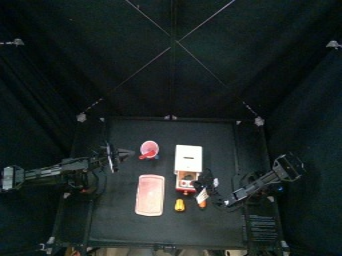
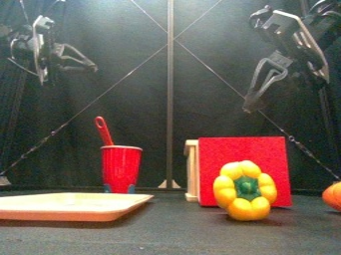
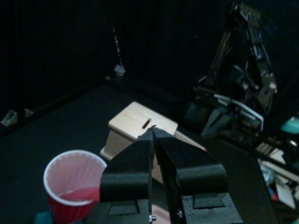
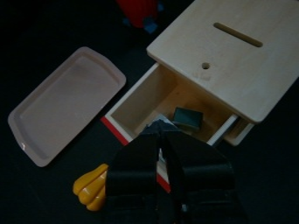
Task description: Close drawer
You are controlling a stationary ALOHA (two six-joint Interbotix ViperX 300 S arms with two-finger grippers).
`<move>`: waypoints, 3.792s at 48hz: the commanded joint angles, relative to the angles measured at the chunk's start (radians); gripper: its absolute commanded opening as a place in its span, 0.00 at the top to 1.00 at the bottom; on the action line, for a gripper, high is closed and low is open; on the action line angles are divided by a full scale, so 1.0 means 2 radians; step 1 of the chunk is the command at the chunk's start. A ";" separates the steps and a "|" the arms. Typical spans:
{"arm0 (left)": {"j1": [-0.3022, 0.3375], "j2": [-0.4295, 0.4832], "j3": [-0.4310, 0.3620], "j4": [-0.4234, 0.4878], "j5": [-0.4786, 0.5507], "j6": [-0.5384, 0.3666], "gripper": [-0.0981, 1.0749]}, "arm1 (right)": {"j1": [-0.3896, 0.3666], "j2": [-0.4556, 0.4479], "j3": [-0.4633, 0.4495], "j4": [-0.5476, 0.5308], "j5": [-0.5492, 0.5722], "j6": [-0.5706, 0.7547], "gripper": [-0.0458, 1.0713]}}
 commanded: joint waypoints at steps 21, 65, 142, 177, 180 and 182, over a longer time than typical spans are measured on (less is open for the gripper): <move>-0.012 0.204 -0.211 -0.013 -0.002 0.002 0.56 | 0.005 -0.038 0.000 -0.046 -0.050 -0.055 0.73; 0.054 0.623 -0.597 -0.008 0.295 0.002 0.57 | 0.016 0.020 -0.004 -0.019 -0.110 -0.081 0.73; 0.051 0.644 -0.591 -0.008 0.319 0.004 0.57 | -0.066 0.067 -0.004 -0.022 -0.100 -0.084 0.73; 0.051 0.643 -0.594 -0.008 0.320 0.003 0.57 | -0.132 0.068 0.001 -0.013 -0.045 -0.079 0.73; 0.051 0.644 -0.594 -0.008 0.320 0.003 0.57 | -0.138 0.069 0.003 -0.012 -0.046 -0.078 0.73; 0.051 0.644 -0.594 -0.008 0.320 0.003 0.57 | -0.140 0.070 0.005 -0.012 -0.045 -0.077 0.73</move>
